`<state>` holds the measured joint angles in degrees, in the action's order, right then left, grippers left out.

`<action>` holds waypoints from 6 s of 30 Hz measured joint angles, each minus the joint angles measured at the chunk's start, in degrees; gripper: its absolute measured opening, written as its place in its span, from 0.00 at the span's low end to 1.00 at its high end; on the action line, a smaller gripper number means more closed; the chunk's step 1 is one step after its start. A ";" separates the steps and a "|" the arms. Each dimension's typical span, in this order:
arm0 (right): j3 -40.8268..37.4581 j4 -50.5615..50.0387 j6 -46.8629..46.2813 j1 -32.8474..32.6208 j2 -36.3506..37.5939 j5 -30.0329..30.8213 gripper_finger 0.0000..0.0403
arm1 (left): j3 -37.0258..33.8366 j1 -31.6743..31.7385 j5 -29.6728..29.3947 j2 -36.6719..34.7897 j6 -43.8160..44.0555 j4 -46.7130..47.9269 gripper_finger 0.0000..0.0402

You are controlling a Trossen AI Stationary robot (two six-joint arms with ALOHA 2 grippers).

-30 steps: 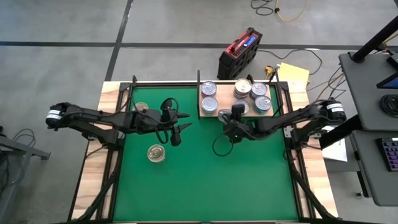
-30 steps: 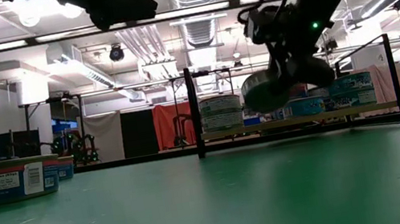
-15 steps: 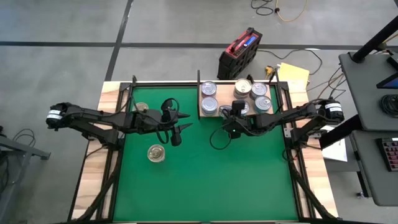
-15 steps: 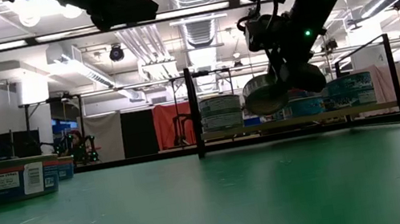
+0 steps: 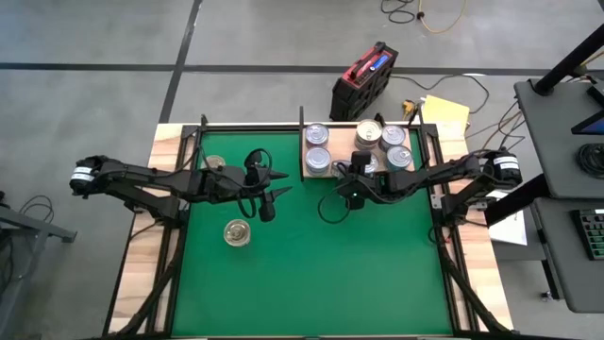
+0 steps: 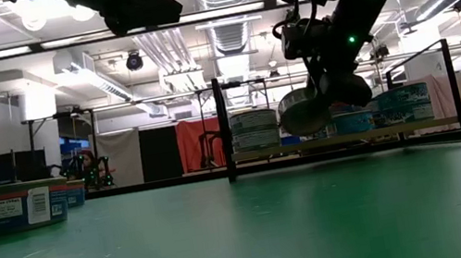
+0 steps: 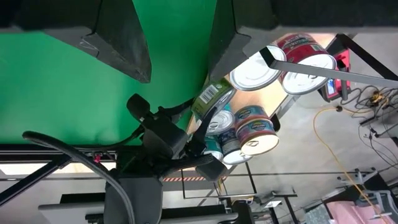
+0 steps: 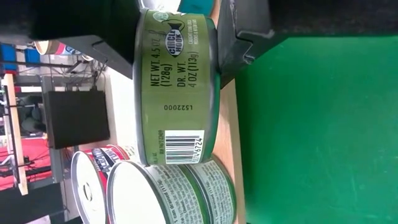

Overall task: Stack canned seafood by type on shelf
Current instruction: Put the green tuna can on the shelf, then stack the blue/pink tuna can on top of the blue/pink tuna can on the shelf

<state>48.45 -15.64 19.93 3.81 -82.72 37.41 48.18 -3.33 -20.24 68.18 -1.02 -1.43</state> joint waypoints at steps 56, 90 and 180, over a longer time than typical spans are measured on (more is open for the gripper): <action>0.00 5.22 -4.44 5.49 0.00 -10.72 0.68 | -1.14 0.00 0.03 0.02 0.48 -1.79 0.36; 0.00 -3.35 -36.72 11.87 11.18 -33.09 0.03 | -1.95 0.02 0.09 0.02 2.19 -2.64 0.36; -13.38 27.25 -36.88 -15.61 16.13 -21.70 0.02 | -3.85 -17.25 4.59 0.31 69.46 53.18 0.25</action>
<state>35.07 11.61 -16.95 -11.79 -66.59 15.71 44.34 -20.58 -15.64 68.49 68.44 51.74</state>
